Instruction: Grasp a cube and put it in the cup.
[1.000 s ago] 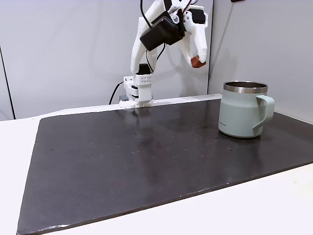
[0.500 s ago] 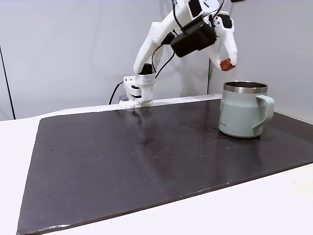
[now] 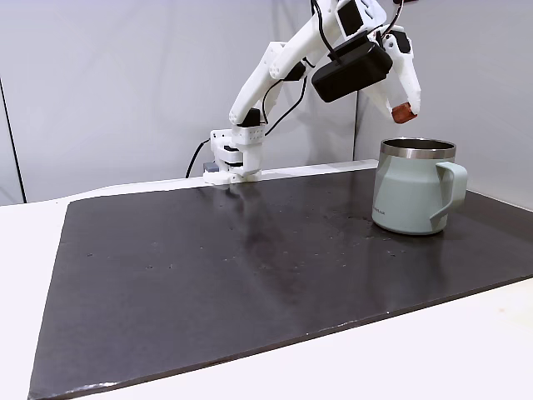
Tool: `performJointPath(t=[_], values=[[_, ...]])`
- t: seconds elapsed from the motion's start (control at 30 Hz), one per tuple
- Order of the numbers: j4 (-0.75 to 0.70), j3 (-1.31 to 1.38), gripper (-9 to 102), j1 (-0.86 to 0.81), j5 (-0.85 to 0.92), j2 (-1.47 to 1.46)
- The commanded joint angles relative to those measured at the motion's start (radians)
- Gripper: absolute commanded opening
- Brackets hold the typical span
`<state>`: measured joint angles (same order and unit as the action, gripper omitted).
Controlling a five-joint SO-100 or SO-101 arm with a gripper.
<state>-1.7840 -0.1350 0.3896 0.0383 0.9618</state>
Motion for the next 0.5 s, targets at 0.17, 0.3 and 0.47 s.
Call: performJointPath(t=[0.17, 0.3, 0.47], values=[[0.0, 0.061, 25, -0.025, -0.031, 0.02], [-0.008, 0.061, 26, -0.035, -0.031, 0.032], [-0.011, 0.058, 25, -0.038, -0.026, 0.049]])
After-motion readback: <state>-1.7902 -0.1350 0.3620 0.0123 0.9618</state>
